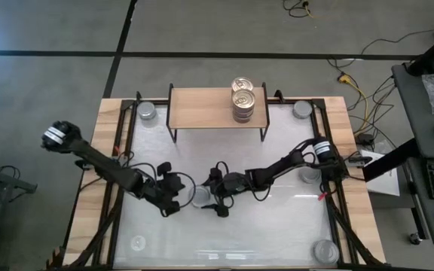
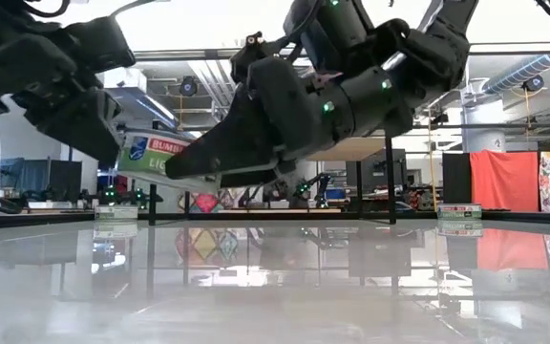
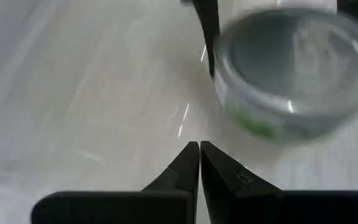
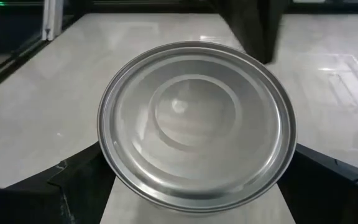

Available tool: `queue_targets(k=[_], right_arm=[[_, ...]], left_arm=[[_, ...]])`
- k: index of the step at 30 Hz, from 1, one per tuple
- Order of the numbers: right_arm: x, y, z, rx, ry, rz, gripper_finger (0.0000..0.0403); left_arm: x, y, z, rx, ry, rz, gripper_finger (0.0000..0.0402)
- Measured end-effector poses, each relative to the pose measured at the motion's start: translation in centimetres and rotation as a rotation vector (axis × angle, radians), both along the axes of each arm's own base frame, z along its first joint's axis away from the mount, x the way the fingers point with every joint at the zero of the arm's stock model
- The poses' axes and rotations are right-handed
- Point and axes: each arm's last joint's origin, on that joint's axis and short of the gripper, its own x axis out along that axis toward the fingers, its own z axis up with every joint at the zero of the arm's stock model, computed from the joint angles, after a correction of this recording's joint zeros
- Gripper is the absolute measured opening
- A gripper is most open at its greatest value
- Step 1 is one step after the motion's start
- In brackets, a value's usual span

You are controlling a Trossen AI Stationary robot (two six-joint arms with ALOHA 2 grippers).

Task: Stack canned seafood by type on shelf
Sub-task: Put the green tuna can on the shelf

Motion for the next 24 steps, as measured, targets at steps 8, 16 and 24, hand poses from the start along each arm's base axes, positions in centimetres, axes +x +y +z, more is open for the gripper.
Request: queue_targets(k=[8,16,24], right_arm=[[1.0,-0.2,3.0,-0.073,0.157,-0.121,0.0369],[3.1,-0.1,7.3,-0.098,0.215,-0.217,0.0369],[3.9,0.0,9.9,-0.12,0.167,-0.466,0.0369]], left_arm=[[-2.5,0.3,0.8,0.018,0.041,0.065,0.0],[-3.8,0.0,-0.5,0.002,0.049,0.068,0.0],[-5.3,0.2,-3.2,-0.031,0.049,0.056,0.0]])
